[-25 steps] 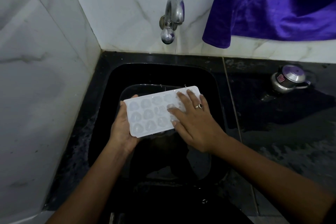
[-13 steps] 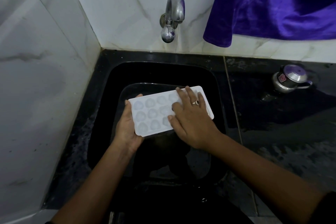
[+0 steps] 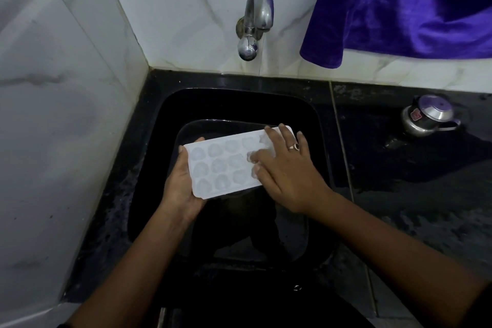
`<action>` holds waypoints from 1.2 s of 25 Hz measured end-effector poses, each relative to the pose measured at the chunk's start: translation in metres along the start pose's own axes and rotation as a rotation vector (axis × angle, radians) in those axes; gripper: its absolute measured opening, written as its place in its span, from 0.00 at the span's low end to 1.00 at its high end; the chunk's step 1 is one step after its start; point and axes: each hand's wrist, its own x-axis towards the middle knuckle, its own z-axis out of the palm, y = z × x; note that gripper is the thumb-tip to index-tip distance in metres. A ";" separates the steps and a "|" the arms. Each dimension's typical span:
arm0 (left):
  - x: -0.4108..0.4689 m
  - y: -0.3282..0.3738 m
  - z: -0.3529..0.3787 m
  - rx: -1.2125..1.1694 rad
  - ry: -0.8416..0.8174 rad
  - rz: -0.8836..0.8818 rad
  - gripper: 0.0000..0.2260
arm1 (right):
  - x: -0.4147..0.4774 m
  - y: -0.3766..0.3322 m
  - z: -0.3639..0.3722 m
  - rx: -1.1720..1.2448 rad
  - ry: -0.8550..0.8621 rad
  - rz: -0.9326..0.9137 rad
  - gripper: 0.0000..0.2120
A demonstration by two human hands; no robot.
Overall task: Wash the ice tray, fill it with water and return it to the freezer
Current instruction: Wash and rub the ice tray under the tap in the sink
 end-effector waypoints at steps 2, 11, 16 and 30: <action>0.002 -0.002 0.000 -0.012 0.009 -0.003 0.23 | 0.004 -0.009 0.002 0.007 -0.020 0.020 0.21; 0.005 -0.002 0.001 -0.033 -0.014 -0.006 0.22 | 0.002 -0.012 0.002 -0.003 -0.061 -0.009 0.25; 0.004 -0.002 -0.002 -0.018 -0.011 -0.019 0.24 | 0.002 -0.001 -0.003 0.038 -0.043 -0.003 0.22; 0.003 0.001 0.000 -0.010 -0.021 0.003 0.25 | -0.006 0.003 -0.001 0.005 -0.054 -0.066 0.24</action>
